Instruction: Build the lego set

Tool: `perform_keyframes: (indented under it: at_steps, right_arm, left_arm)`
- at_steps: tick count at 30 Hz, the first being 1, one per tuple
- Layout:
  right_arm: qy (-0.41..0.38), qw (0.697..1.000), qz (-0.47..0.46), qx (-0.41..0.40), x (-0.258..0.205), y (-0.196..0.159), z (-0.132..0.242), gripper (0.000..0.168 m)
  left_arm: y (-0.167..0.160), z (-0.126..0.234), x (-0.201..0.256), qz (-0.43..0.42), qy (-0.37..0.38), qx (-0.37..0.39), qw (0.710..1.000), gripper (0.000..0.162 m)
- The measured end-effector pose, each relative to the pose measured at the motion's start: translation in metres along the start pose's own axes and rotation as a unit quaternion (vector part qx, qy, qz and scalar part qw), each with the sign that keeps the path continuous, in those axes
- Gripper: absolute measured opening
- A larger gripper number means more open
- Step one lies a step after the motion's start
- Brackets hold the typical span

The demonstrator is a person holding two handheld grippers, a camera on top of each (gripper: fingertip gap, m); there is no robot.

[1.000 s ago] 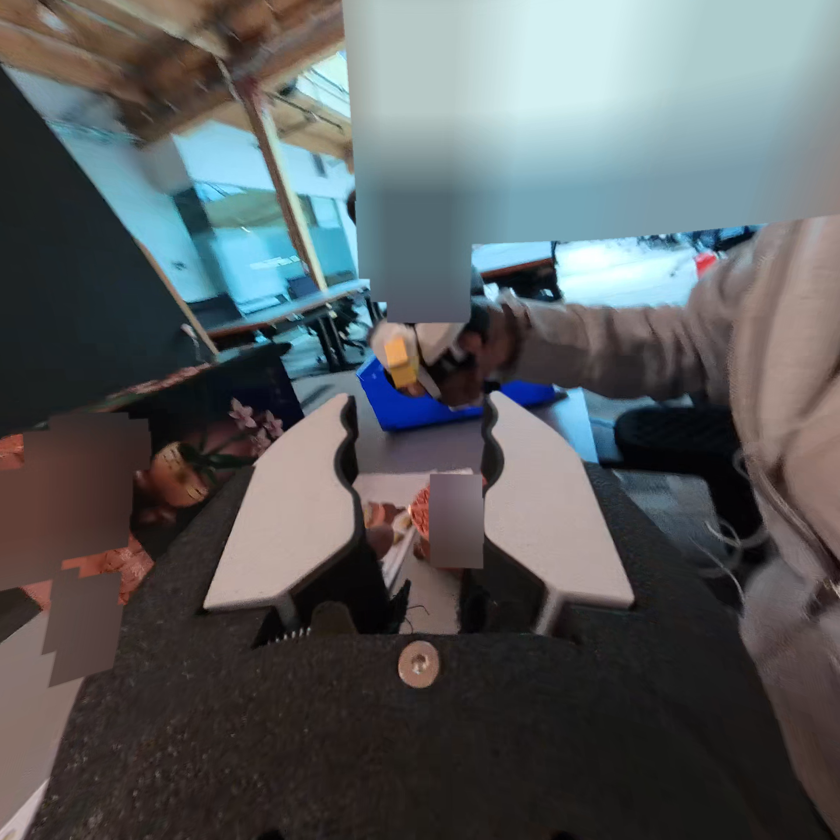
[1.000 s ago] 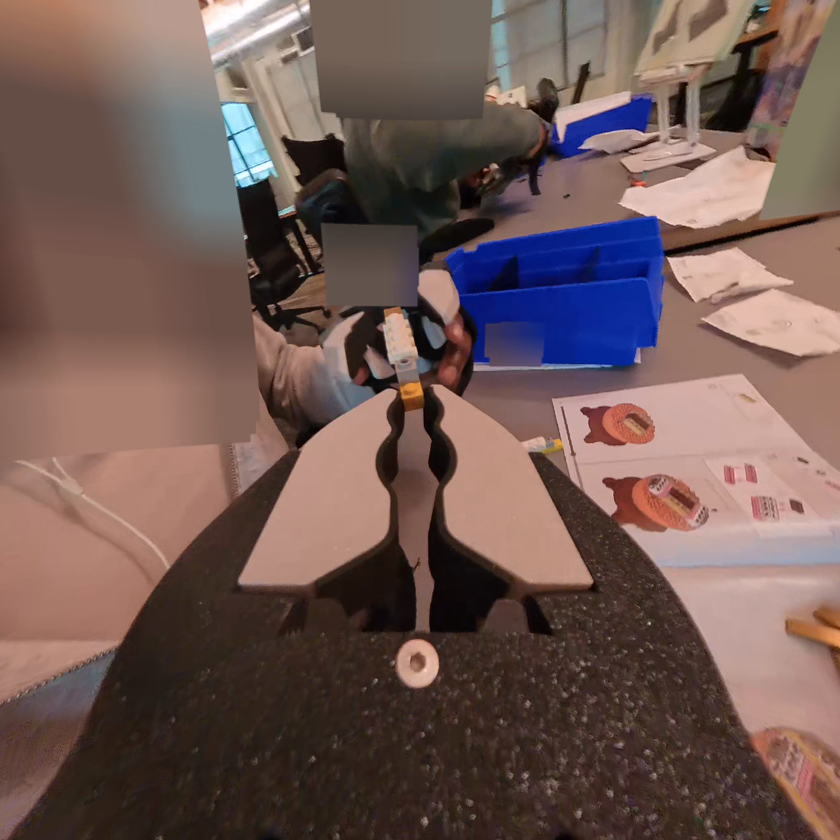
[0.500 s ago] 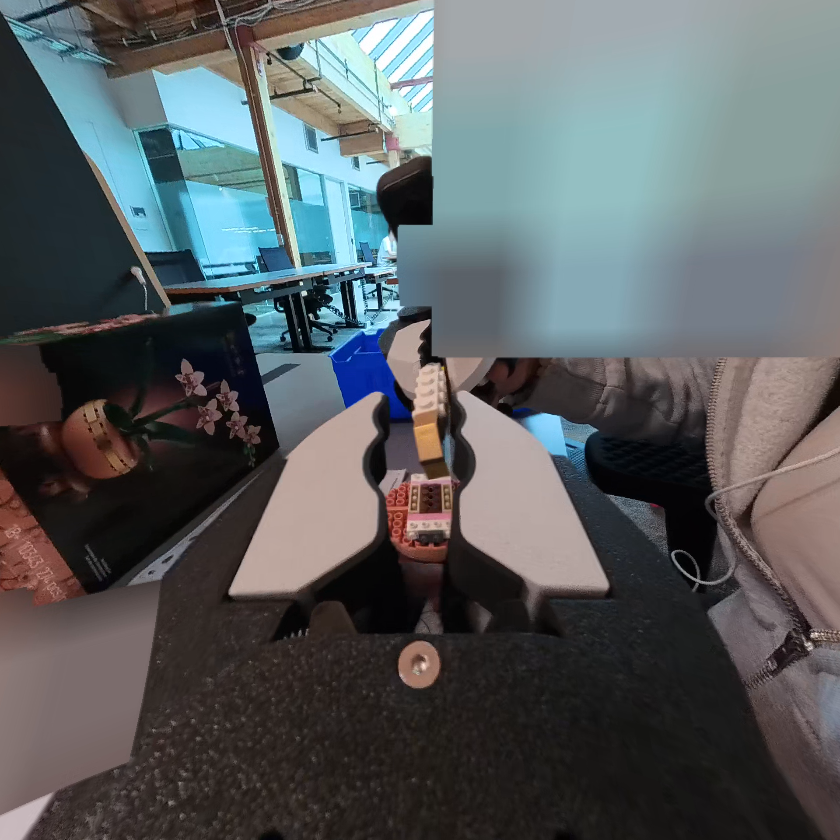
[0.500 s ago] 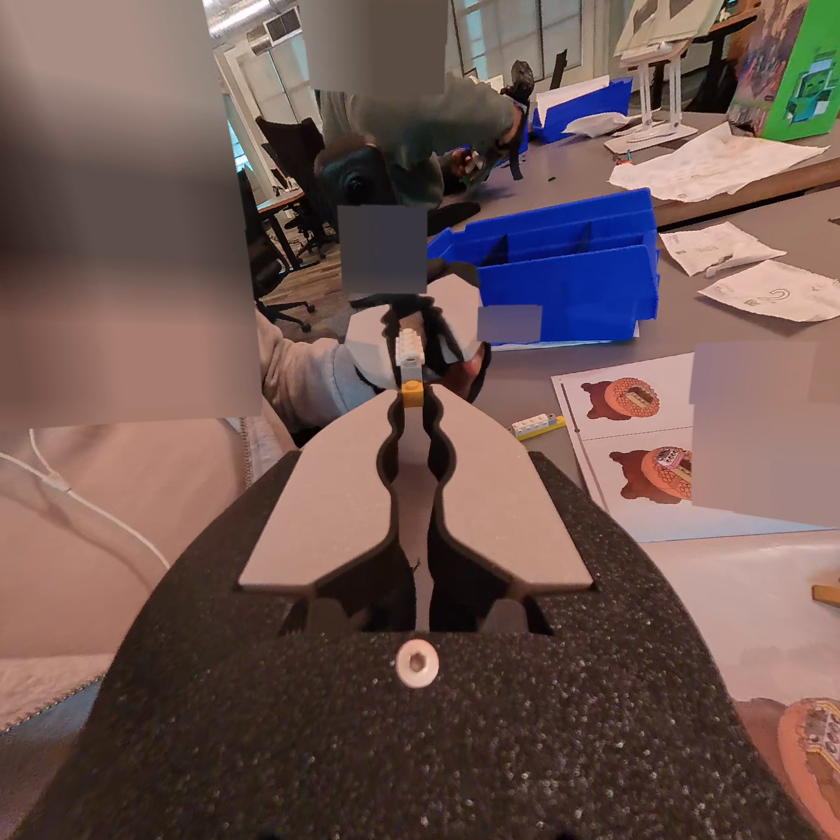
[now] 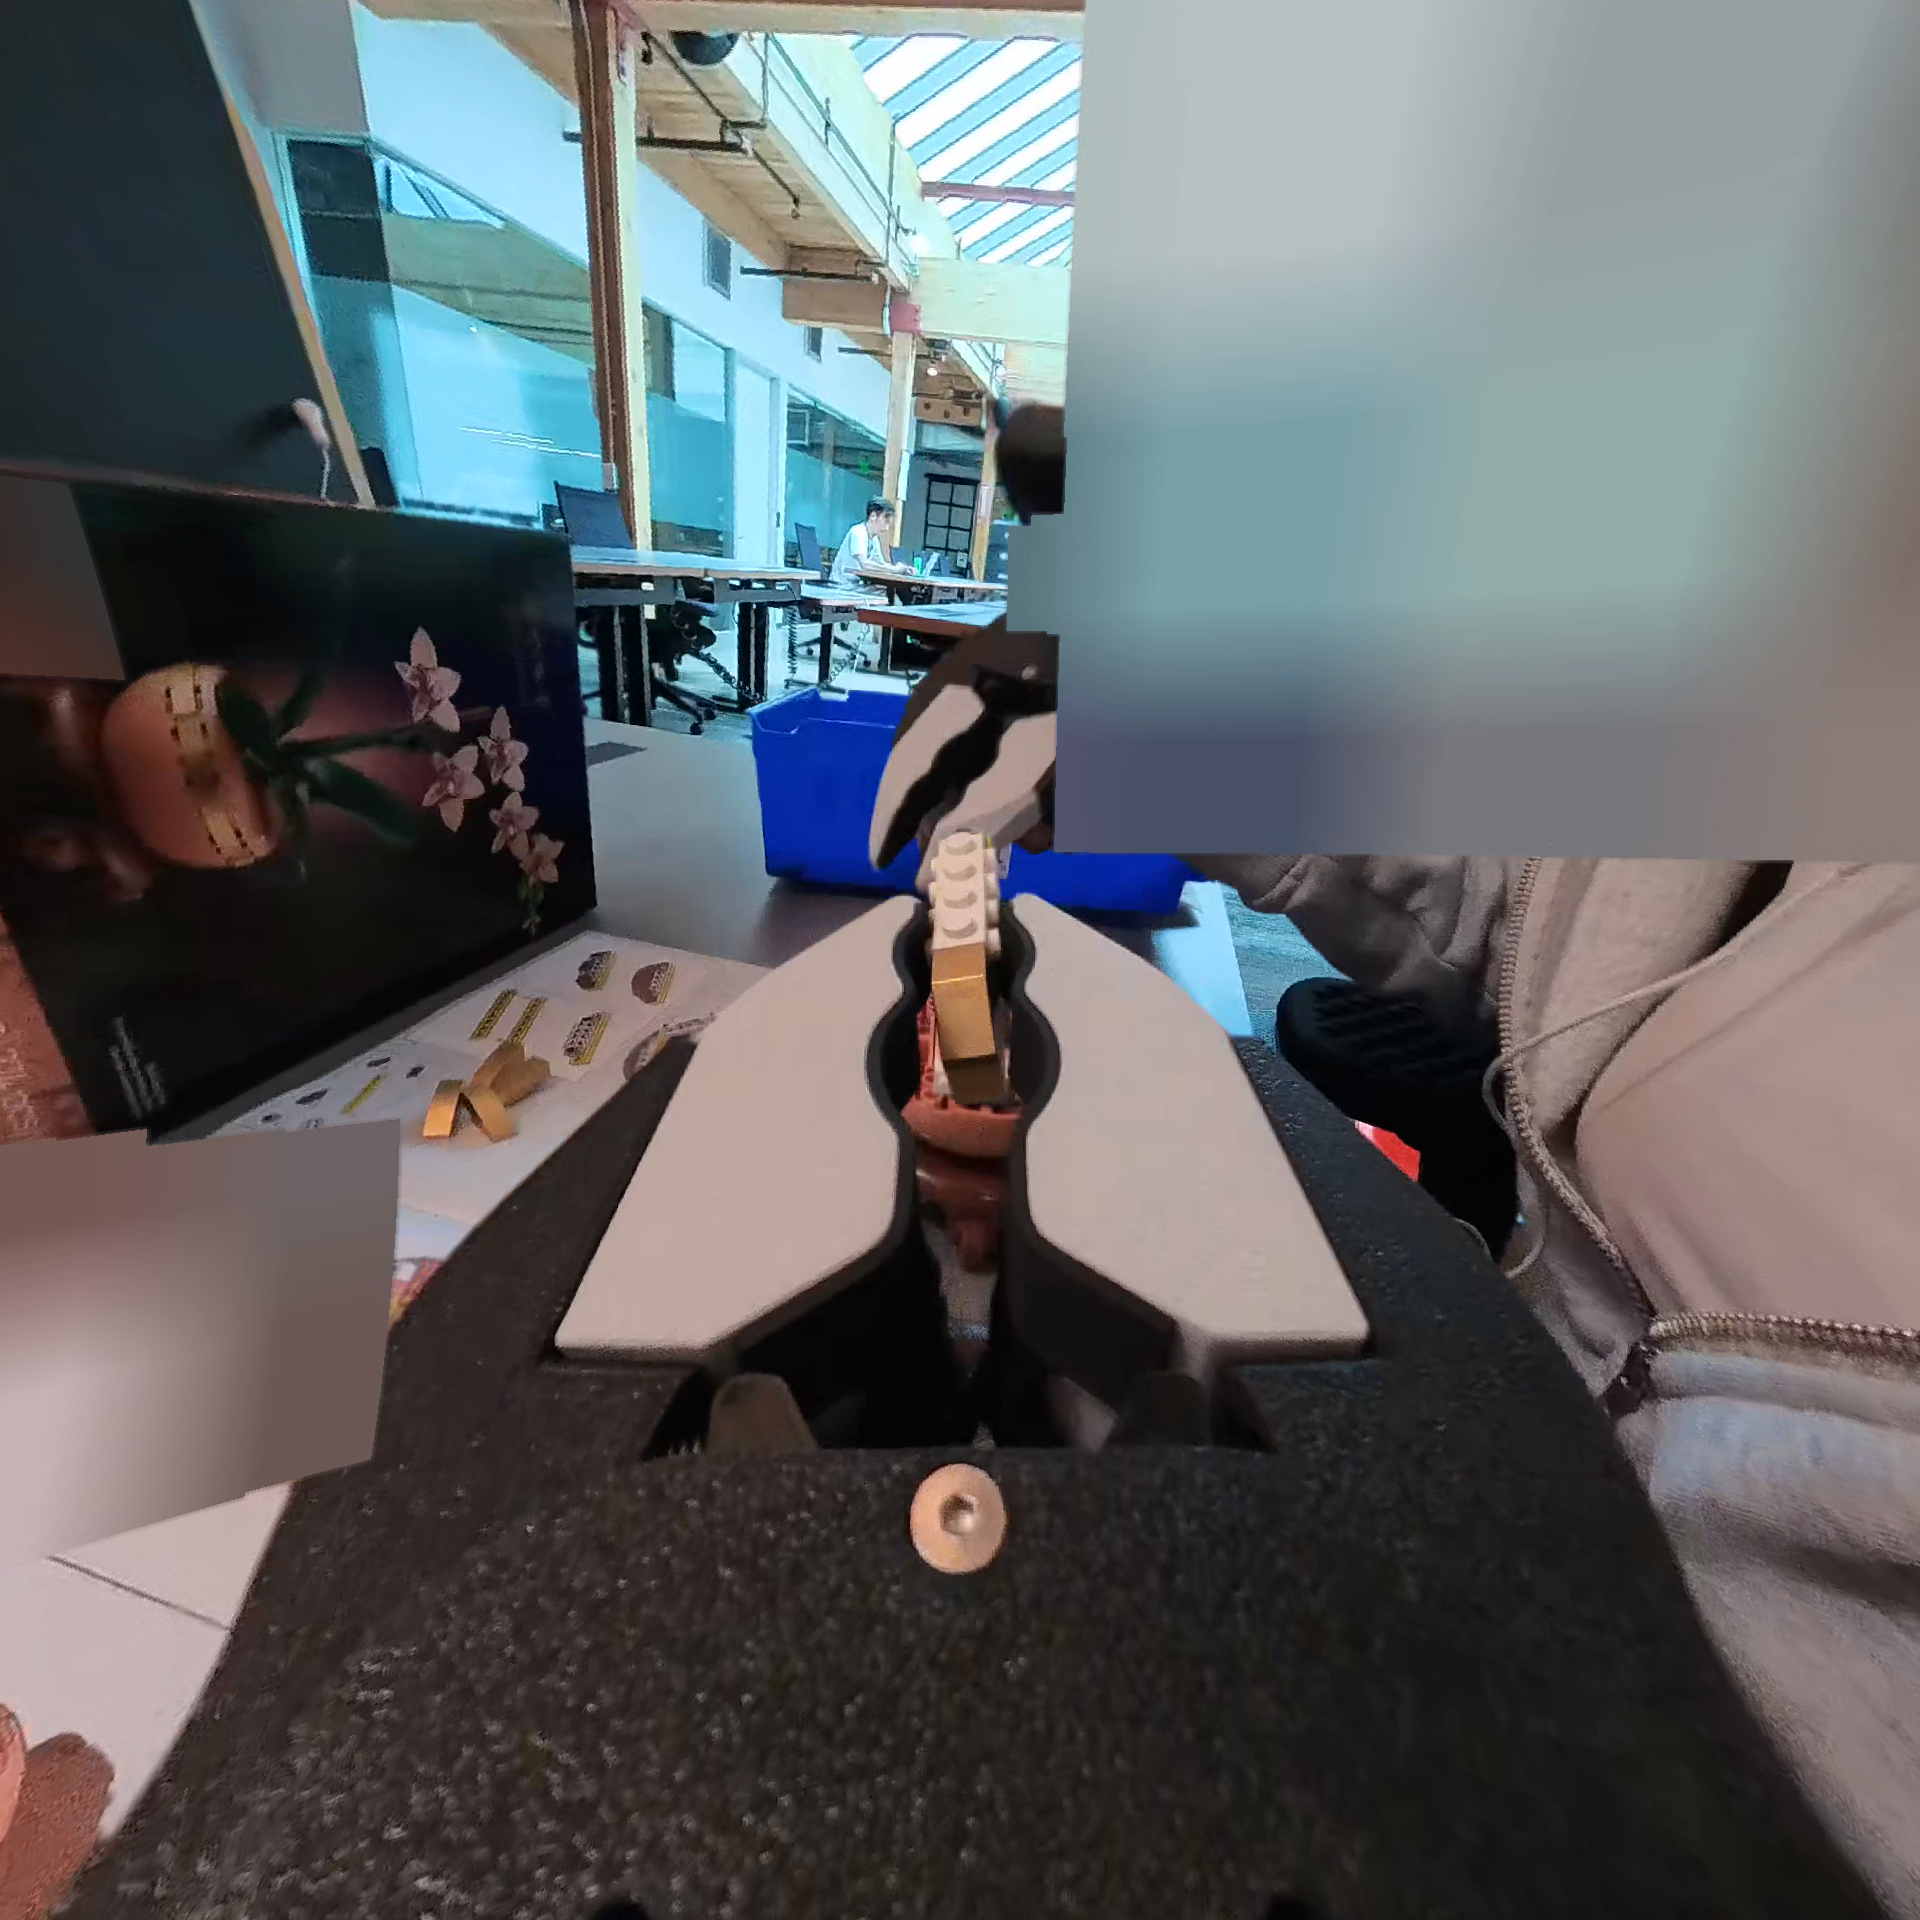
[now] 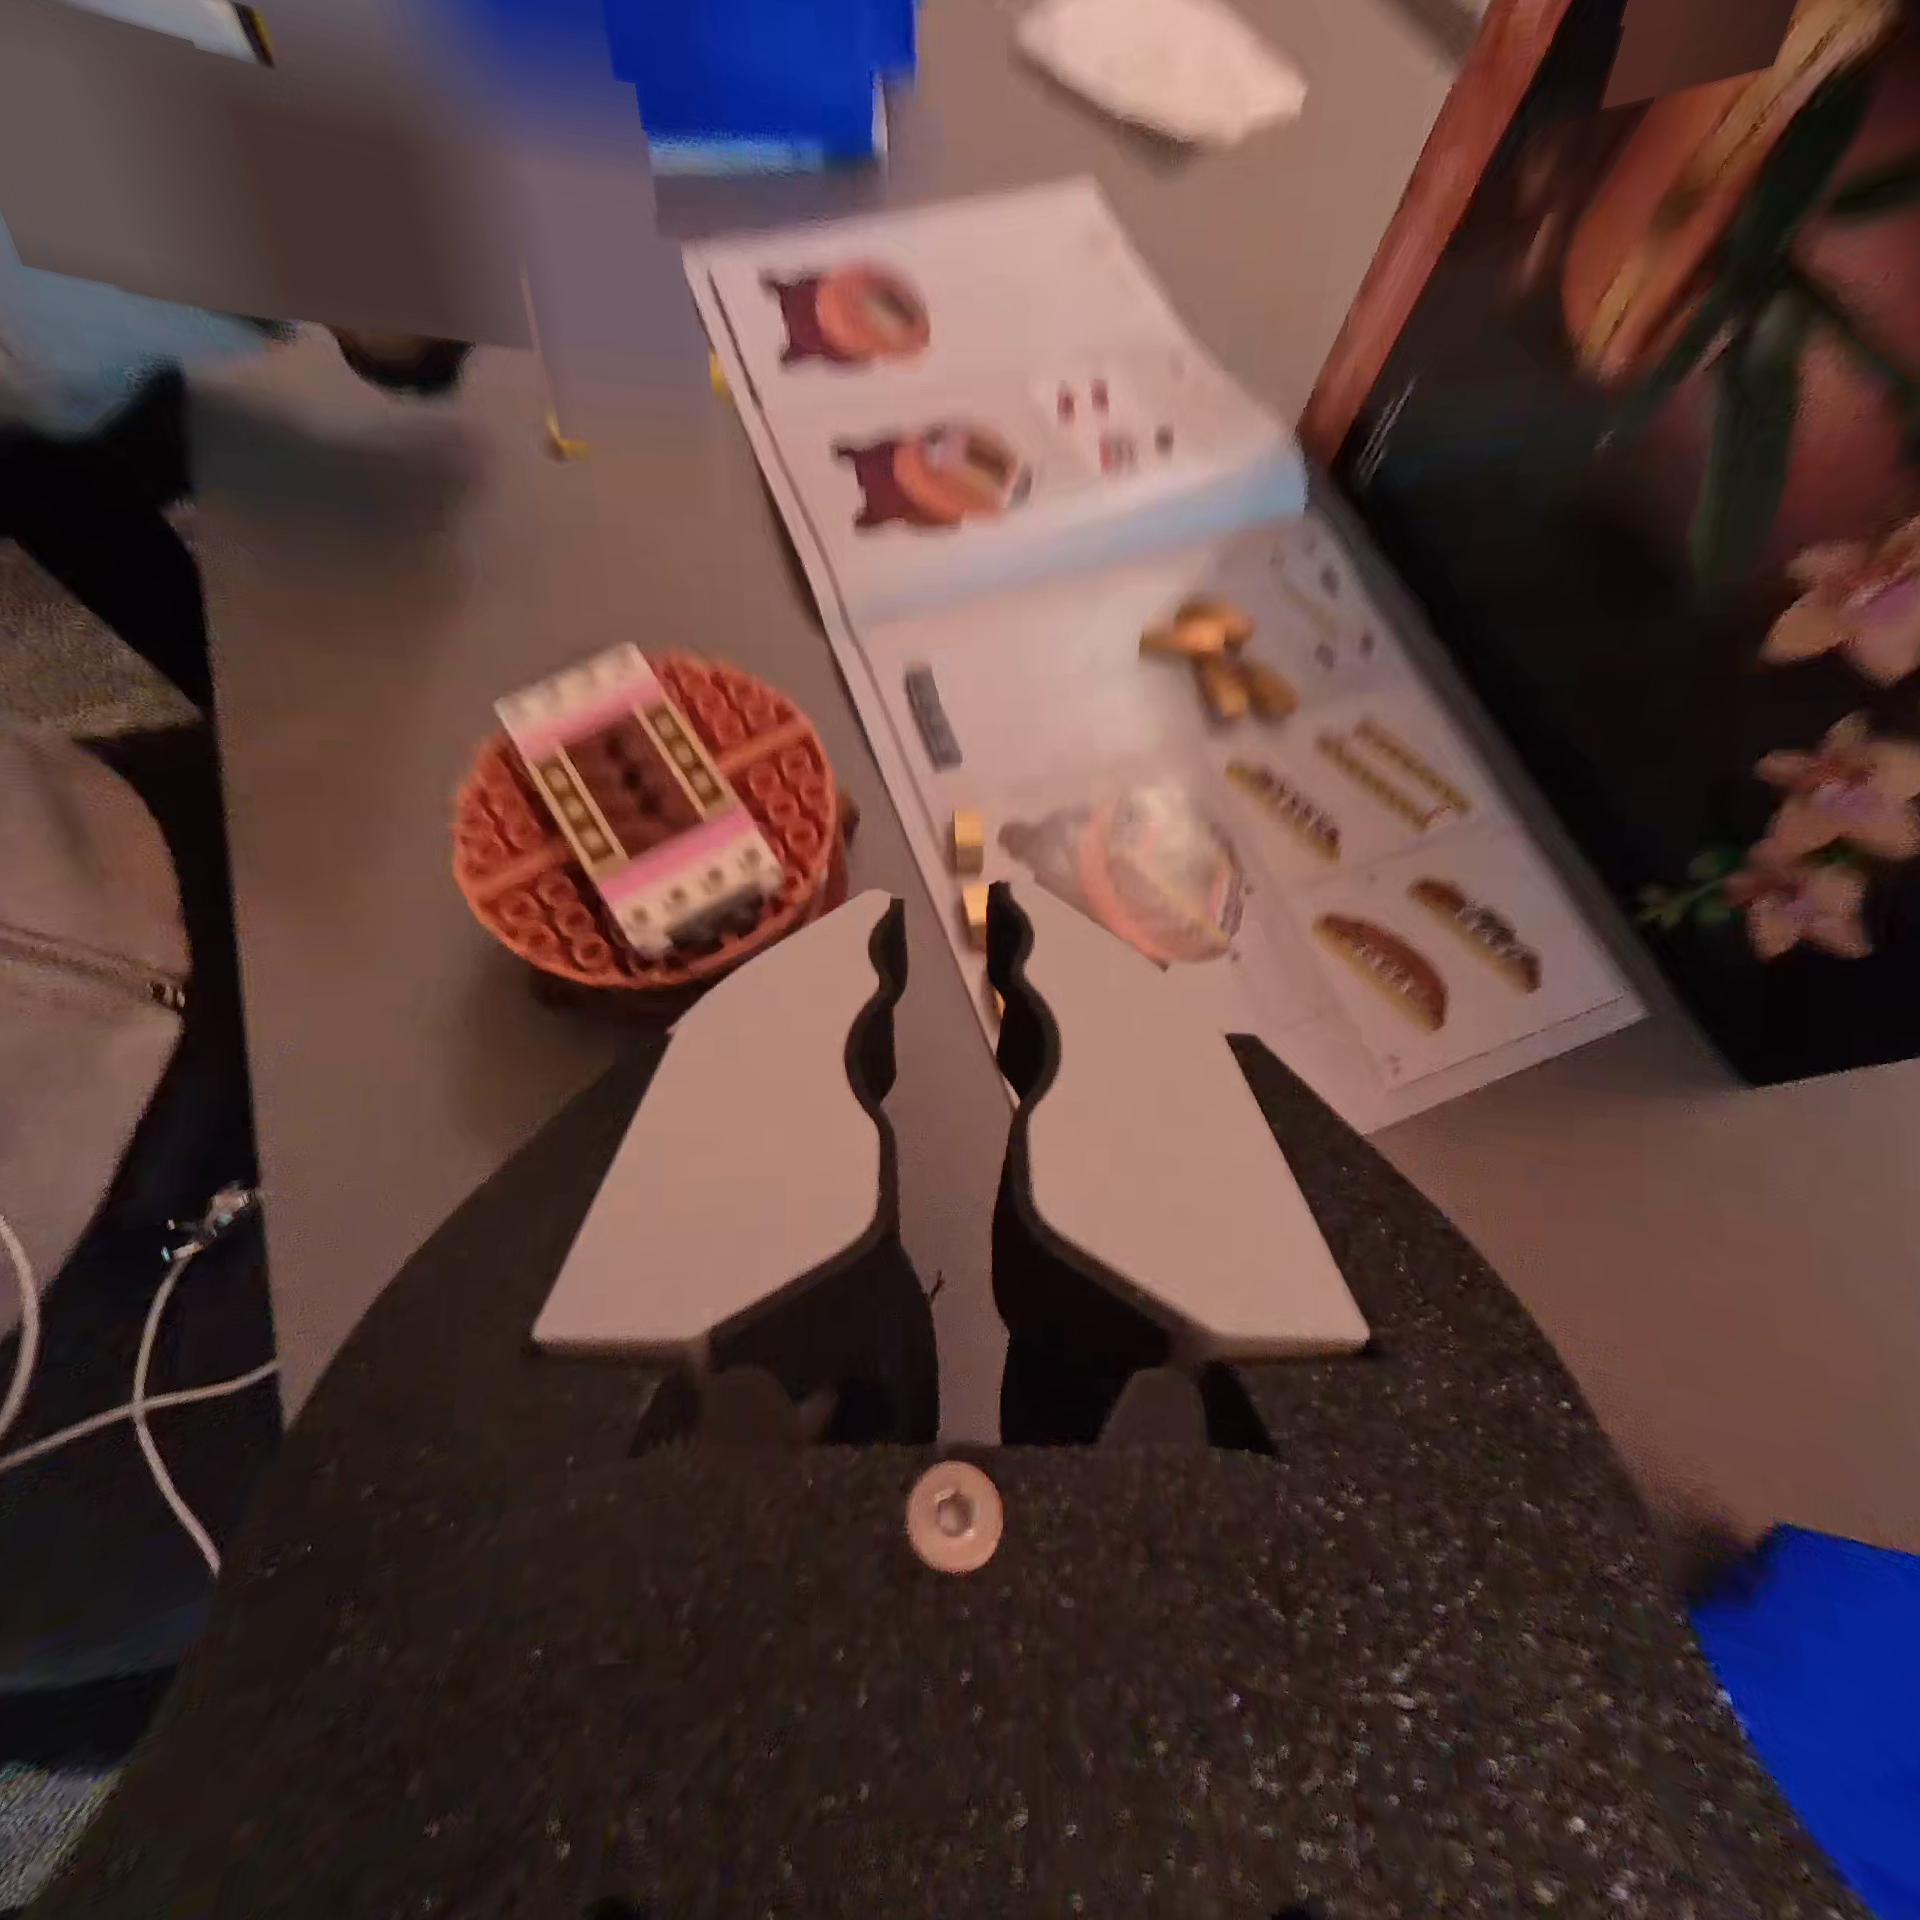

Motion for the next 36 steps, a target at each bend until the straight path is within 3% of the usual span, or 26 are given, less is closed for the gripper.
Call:
perform_keyframes:
  at_steps: [6,15,19,23,26,29,32,36]
  right_arm:
    - [-0.006,0.997,0.029,-0.071,0.014,-0.045,-0.036,0.019]
    - [0.018,0.998,-0.023,-0.057,0.021,-0.048,-0.043,0.008]
    - [0.07,0.987,-0.137,0.056,0.015,-0.018,-0.026,0.008]
    - [0.175,0.919,-0.272,0.225,0.004,0.028,0.008,0.008]
    - [0.217,0.881,-0.305,0.288,-0.006,0.052,0.029,0.007]
    - [0.251,0.863,-0.305,0.316,-0.025,0.071,0.04,0.007]
    - [0.257,0.876,-0.278,0.298,-0.05,0.083,0.036,0.007]
    - [0.225,0.924,-0.203,0.232,-0.084,0.093,0.02,0.007]
  left_arm:
    - [-0.011,-0.004,-0.002,0.023,-0.013,-0.009,1.0,0.011]
    - [-0.016,-0.004,-0.007,0.082,-0.022,0.006,0.996,0.011]
    - [-0.013,-0.003,-0.008,0.125,-0.033,0.027,0.991,0.011]
    - [-0.01,-0.003,-0.007,0.165,-0.044,0.043,0.984,0.011]
    - [-0.007,-0.006,-0.003,0.163,-0.045,0.04,0.985,0.011]
    - [-0.001,-0.009,0.005,0.166,-0.058,0.04,0.984,0.011]
    - [0.005,-0.011,0.013,0.182,-0.082,0.043,0.979,0.011]
    - [0.01,-0.013,0.022,0.186,-0.096,0.04,0.977,0.011]
Point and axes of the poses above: each gripper's, where its closed fingertips meet, z back along the fingers, y out of its top, x = y × z across the jaws, the point moved 1 cm from there along z, back along the fingers, and after that the axes turned 1 degree about -z, right-handed, at the moved point
